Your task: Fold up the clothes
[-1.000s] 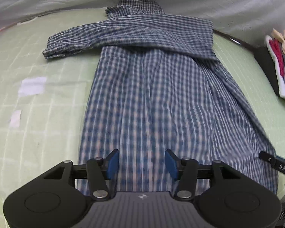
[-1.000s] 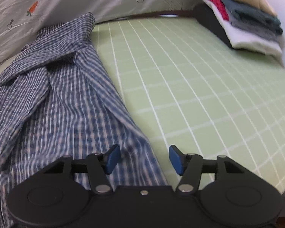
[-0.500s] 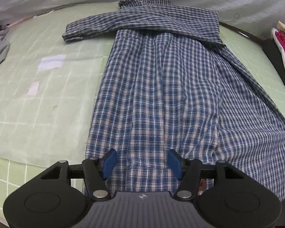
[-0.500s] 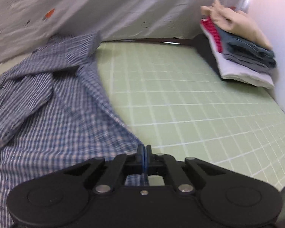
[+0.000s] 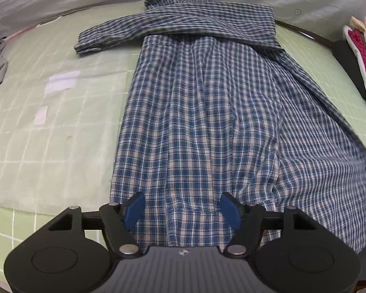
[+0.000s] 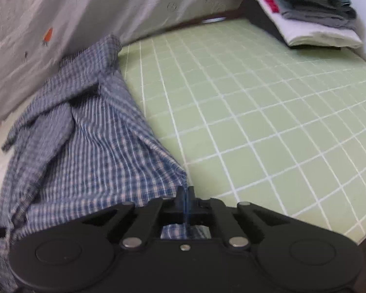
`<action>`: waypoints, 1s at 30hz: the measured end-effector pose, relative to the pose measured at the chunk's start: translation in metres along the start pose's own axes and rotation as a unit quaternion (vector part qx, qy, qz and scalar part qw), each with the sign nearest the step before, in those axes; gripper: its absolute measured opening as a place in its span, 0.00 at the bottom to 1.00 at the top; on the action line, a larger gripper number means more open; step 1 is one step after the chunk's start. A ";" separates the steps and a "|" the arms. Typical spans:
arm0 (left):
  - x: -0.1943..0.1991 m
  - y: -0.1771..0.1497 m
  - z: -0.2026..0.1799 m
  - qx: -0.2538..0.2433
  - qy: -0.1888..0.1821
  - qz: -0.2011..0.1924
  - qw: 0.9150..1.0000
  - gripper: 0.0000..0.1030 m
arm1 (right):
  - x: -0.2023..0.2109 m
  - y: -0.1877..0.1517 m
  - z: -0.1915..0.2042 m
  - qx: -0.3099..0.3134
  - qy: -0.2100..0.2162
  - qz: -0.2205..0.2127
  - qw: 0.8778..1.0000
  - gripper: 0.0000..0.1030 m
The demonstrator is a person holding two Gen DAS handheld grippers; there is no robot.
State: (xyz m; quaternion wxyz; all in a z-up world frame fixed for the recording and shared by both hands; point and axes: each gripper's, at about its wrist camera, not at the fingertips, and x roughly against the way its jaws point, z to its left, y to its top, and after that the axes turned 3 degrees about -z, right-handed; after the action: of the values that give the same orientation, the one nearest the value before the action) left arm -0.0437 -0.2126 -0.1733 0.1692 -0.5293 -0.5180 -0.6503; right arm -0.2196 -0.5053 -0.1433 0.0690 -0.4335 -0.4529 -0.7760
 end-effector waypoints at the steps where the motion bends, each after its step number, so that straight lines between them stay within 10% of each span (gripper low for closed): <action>1: -0.001 0.000 -0.001 -0.004 0.001 -0.001 1.000 0.70 | 0.006 0.002 0.001 -0.008 0.006 -0.006 1.000 0.01; 10: 0.001 0.002 0.006 0.003 -0.011 0.012 1.000 0.71 | 0.052 0.011 0.019 -0.122 0.156 -0.026 0.980 0.01; 16: 0.017 -0.006 0.019 0.012 -0.034 0.021 0.999 0.71 | 0.035 -0.006 0.061 -0.213 0.273 0.024 0.938 0.01; 24: 0.031 -0.014 0.040 0.016 -0.028 0.029 0.999 0.71 | -0.022 -0.054 0.103 -0.269 0.268 0.146 0.914 0.08; 28: 0.036 -0.016 0.051 0.027 -0.023 0.028 0.999 0.71 | -0.019 -0.065 0.092 -0.343 0.295 0.131 0.882 0.25; 30: 0.037 -0.017 0.056 0.035 -0.019 0.029 0.999 0.71 | -0.023 -0.067 0.090 -0.347 0.277 0.138 0.885 0.26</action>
State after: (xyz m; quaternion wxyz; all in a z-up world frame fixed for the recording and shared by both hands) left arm -0.0423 -0.1457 -0.1548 0.1963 -0.5507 -0.5276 -0.6163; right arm -0.1841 -0.4038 -0.1841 0.1428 -0.2552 -0.0531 -0.9548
